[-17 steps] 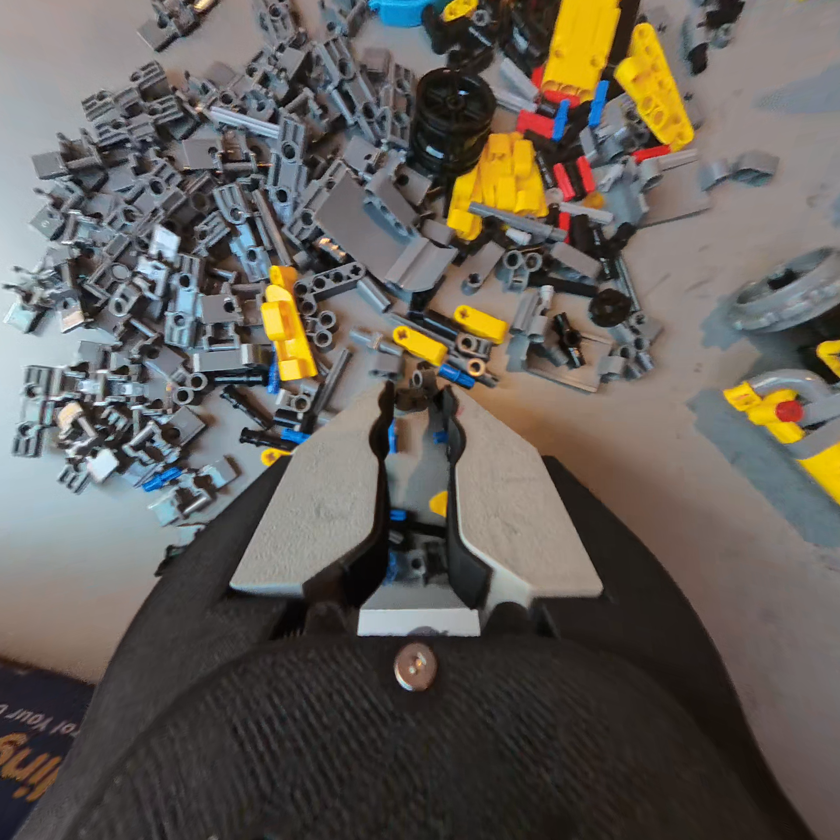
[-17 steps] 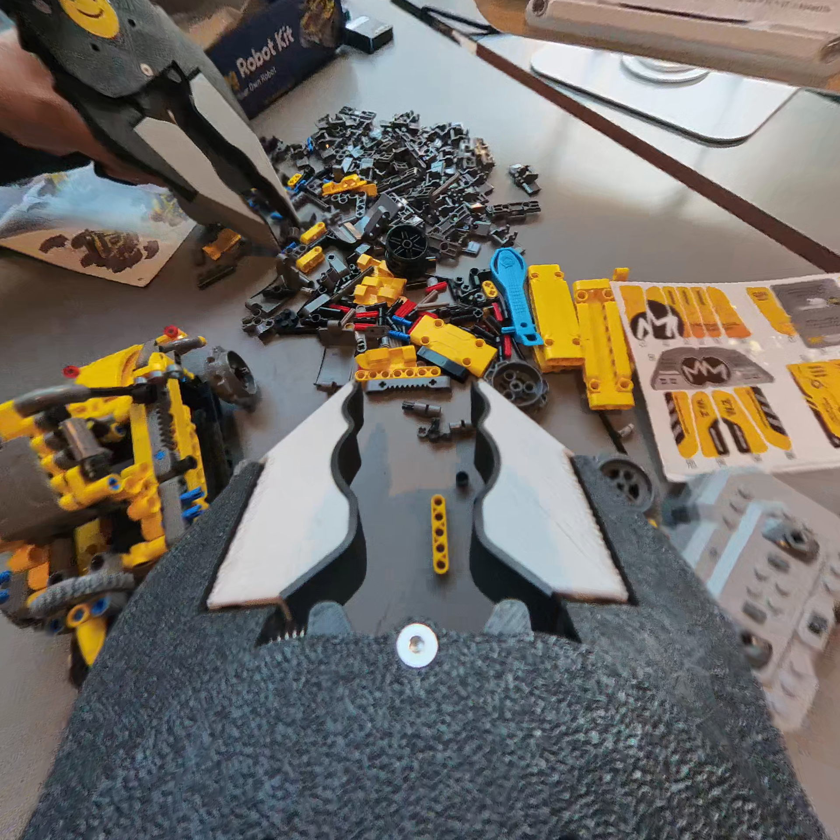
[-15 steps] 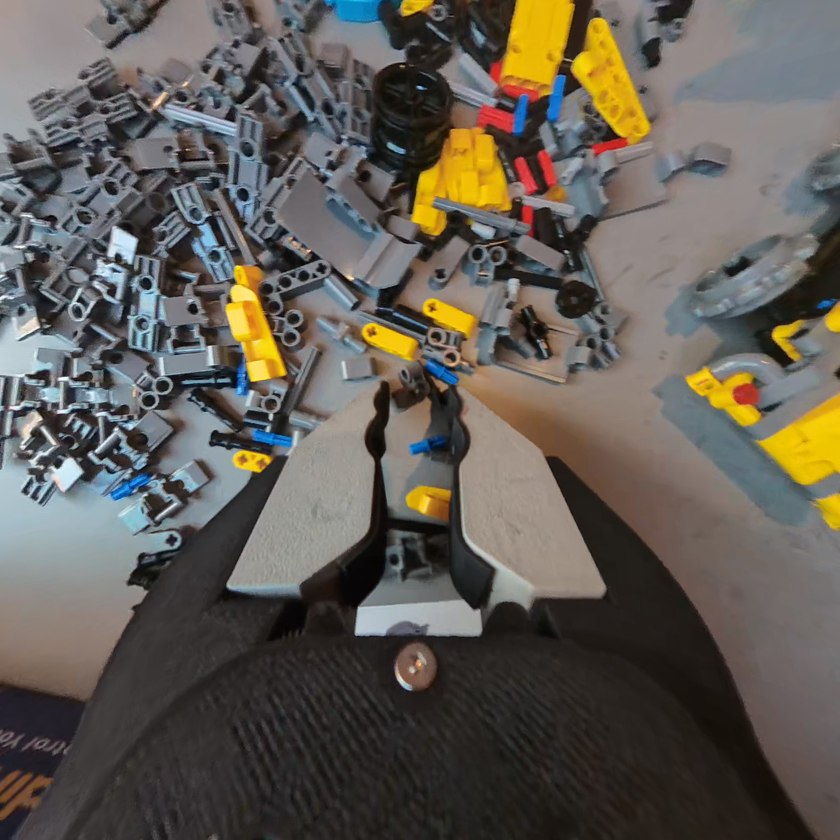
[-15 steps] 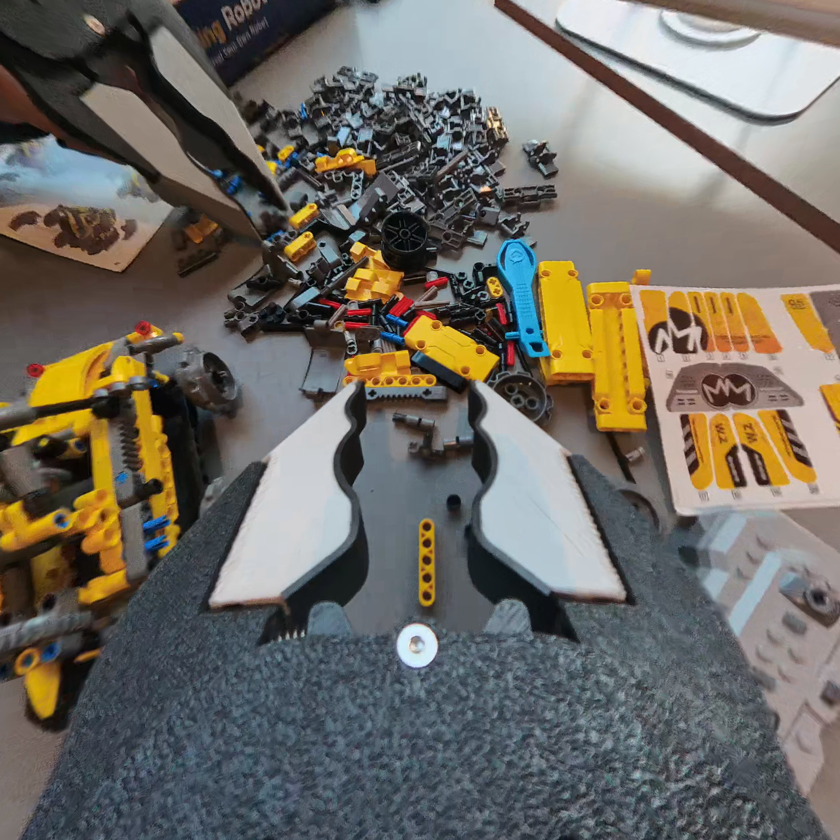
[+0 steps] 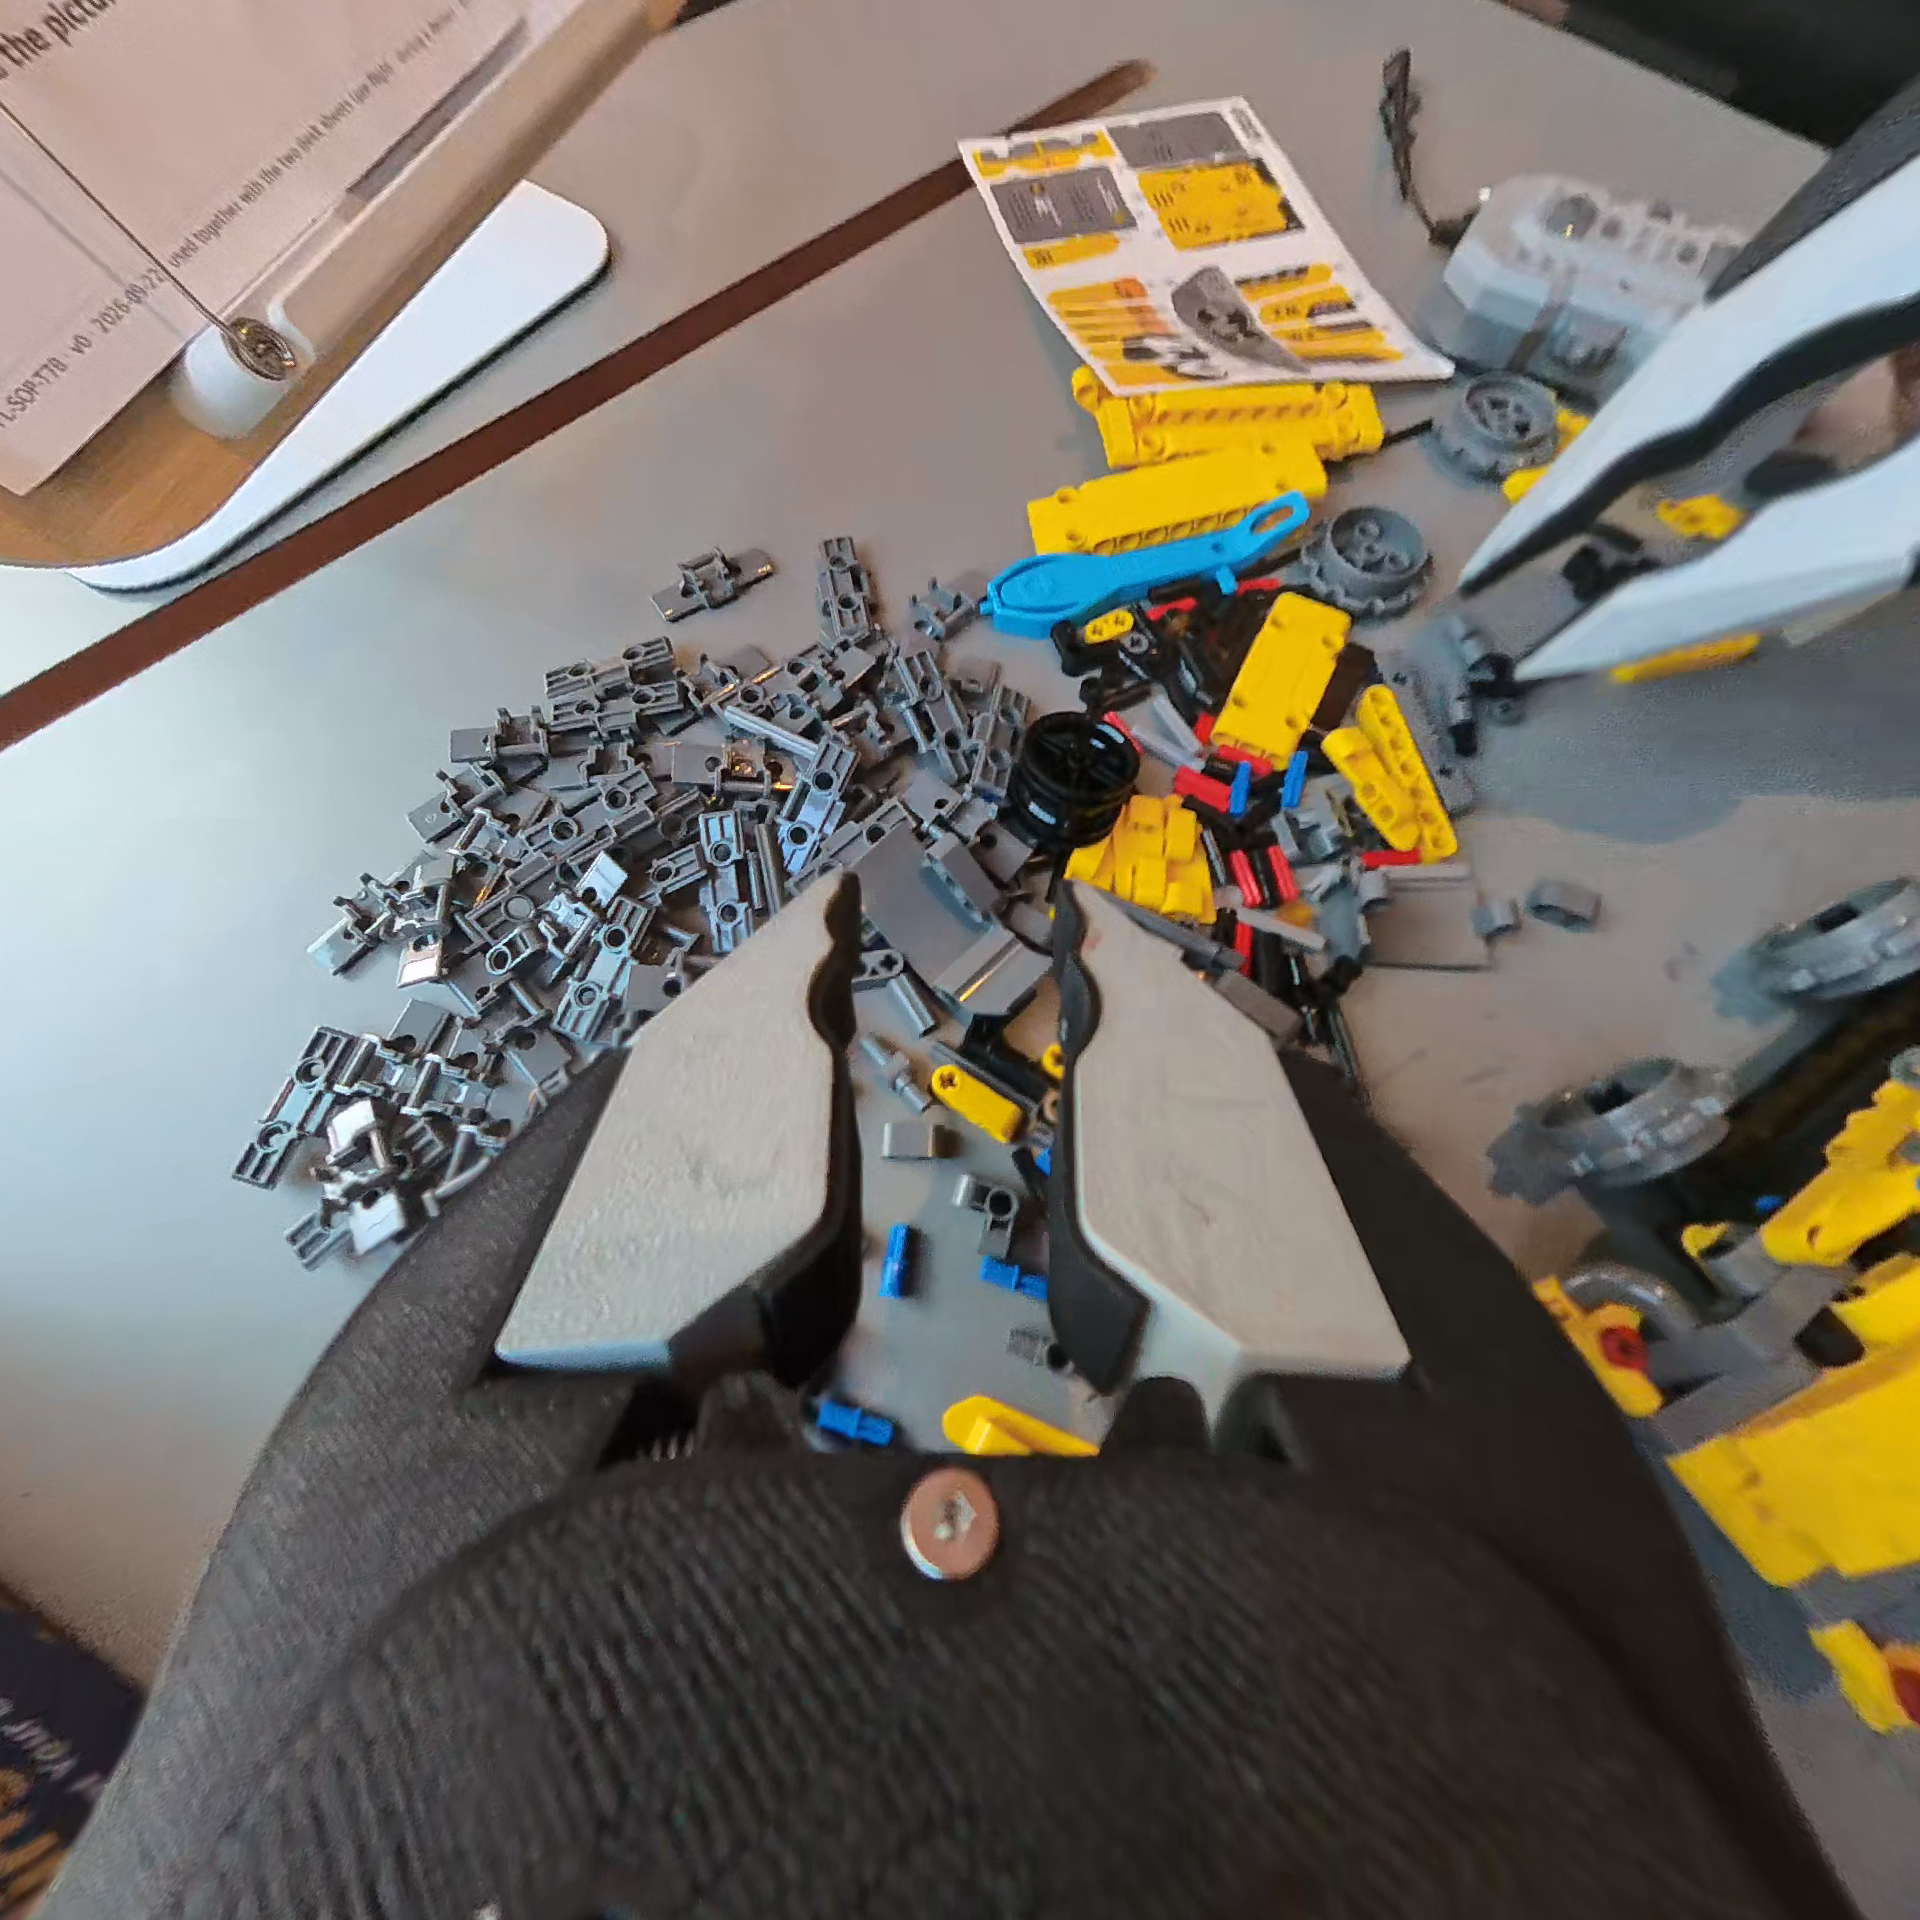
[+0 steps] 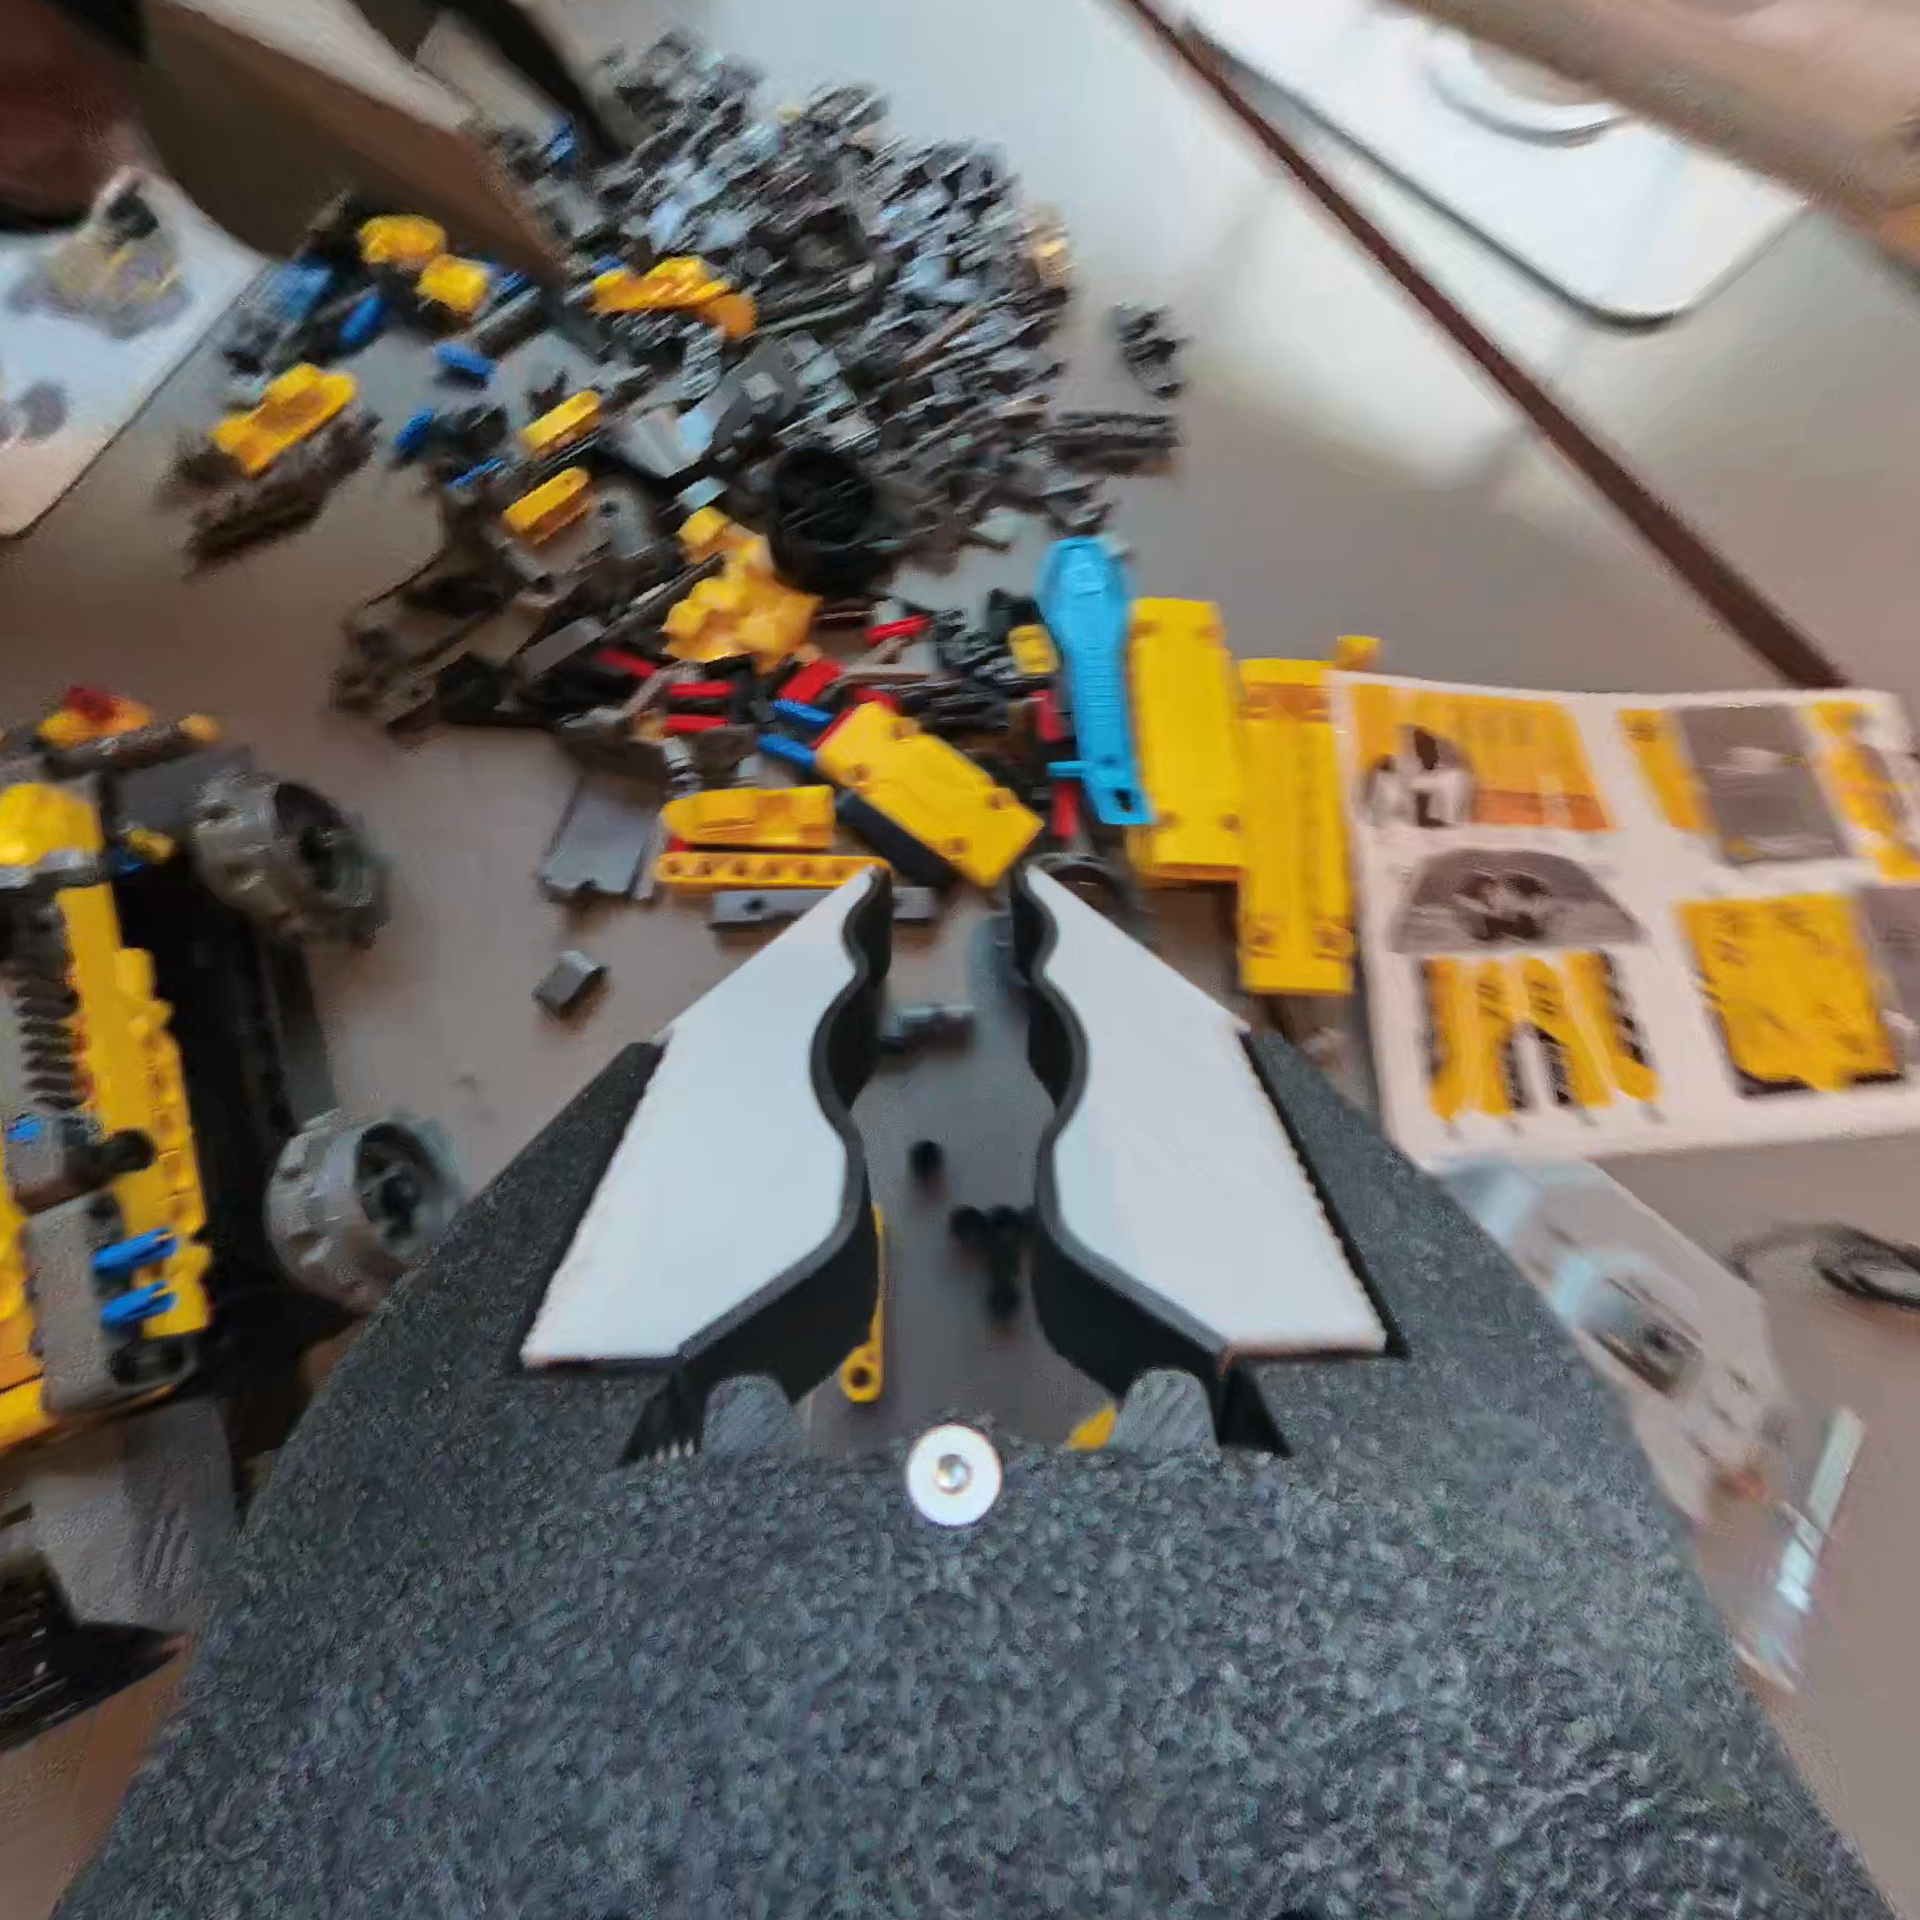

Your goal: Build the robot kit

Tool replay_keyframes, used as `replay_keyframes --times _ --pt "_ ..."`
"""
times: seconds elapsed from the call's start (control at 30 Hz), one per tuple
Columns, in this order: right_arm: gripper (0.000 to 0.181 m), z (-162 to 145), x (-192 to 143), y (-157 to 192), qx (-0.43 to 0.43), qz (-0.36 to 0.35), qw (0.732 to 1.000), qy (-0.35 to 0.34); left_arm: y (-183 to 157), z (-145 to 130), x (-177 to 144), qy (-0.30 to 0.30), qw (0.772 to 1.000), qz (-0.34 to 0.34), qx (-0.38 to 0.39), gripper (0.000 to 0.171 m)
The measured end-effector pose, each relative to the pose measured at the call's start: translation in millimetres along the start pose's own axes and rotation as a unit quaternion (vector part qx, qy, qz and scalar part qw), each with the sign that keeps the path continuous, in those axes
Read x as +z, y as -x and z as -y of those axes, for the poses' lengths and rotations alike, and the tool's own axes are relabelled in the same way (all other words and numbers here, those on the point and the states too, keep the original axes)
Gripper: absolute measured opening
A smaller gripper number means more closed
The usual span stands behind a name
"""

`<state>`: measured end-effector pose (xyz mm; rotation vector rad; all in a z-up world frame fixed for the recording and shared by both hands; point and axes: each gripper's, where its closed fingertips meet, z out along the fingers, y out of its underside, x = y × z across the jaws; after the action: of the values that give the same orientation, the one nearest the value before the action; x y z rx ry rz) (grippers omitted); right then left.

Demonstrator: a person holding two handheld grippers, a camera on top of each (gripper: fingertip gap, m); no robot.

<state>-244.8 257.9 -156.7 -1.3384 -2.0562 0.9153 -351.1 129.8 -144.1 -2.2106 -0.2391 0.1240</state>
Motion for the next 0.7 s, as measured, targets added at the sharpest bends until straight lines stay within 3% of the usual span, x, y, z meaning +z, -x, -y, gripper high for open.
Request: replay_keyframes --times 0.13,0.2,0.3,0.4,0.47,0.53,0.63,0.7 --pt "0.012 4.2 -45.5 -69.3 0.11 -0.117 0.982 -0.103 -4.0 -2.7 0.0 -0.041 0.999 0.015 -0.033 0.028" --pt "0.01 2.0 -60.6 -89.4 0.147 -0.149 0.967 -0.147 -3.0 -10.4 1.4 -0.051 0.998 0.023 -0.036 0.021" --pt "0.014 -3.8 -66.9 -106.0 0.156 -0.193 0.956 -0.158 -1.7 -13.1 -0.5 -0.038 0.999 0.026 -0.021 0.026" --pt "0.03 -21.1 -41.6 -89.1 0.115 -0.156 0.979 -0.056 12.8 -17.8 -5.2 -0.031 0.996 0.079 0.0 0.034" --pt "0.036 -37.4 -34.1 -86.5 0.075 -0.176 0.981 0.021 22.4 -32.7 -2.3 0.012 0.995 0.101 0.011 0.043" --pt "0.035 -27.7 -24.3 -60.3 0.056 -0.111 0.992 0.008 24.3 -43.5 2.2 0.038 0.995 0.094 0.001 0.04" --pt "0.035 -6.0 -4.8 -4.1 0.032 0.026 0.999 -0.023 5.5 -38.7 6.4 0.022 0.999 0.041 -0.014 0.044" --pt "0.033 -16.4 10.0 11.8 -0.031 0.029 0.999 0.022 2.8 -37.1 7.1 0.02 0.999 0.046 0.001 0.042"
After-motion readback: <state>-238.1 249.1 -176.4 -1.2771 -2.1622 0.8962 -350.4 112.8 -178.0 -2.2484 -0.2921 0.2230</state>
